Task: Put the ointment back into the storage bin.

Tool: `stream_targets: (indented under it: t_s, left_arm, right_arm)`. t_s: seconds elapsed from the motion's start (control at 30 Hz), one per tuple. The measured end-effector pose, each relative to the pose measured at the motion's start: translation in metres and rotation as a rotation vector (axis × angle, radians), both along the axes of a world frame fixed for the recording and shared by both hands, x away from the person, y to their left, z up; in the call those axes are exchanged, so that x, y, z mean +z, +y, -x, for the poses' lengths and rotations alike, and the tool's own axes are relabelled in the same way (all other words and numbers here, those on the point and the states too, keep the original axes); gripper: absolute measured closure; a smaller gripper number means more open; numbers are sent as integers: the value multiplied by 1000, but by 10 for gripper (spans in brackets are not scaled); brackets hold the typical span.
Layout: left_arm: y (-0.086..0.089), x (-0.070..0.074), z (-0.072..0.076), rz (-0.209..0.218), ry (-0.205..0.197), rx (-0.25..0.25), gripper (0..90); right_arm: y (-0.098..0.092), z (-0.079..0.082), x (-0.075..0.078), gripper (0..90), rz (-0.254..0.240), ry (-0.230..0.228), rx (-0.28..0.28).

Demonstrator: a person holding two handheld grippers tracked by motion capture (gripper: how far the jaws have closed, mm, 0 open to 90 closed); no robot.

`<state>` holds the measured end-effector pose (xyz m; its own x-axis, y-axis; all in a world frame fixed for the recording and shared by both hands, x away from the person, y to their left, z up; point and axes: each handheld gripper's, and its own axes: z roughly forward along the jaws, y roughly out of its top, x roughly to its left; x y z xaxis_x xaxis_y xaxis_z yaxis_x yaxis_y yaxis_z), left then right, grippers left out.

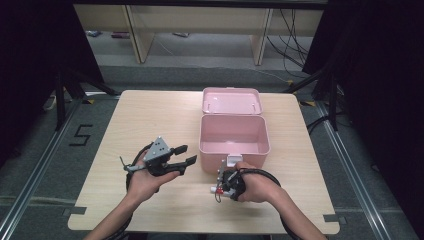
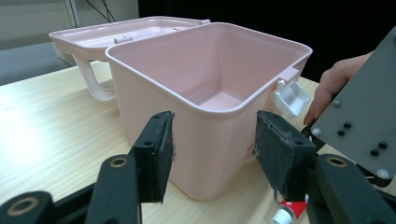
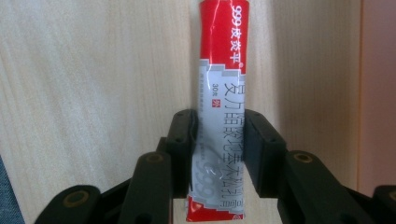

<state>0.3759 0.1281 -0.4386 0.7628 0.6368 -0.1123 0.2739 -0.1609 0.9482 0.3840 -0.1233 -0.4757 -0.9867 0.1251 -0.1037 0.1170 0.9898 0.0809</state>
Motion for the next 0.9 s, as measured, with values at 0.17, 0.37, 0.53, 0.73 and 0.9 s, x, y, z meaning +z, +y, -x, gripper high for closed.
stream_targets:
  t_s: [0.17, 0.37, 0.53, 0.73, 0.9]
  left_arm:
    - [2, 0, 0, -13, 4, 9, 467]
    - [3, -1, 0, -11, 9, 15, 467]
    - [3, -2, 0, -12, 9, 15, 467]
    - [3, -1, 0, -13, 9, 15, 467]
    - [3, 1, 0, -11, 1, 14, 467]
  right_arm:
    - [0, 3, 1, 679, 12, 53, -86]
    - [0, 0, 1, 699, 5, 66, -82]
    - [0, -7, 0, 700, -13, 41, 8]
    - [2, -3, 0, 702, -11, 51, -30]
    - [1, -4, 0, 704, -26, 64, -20]
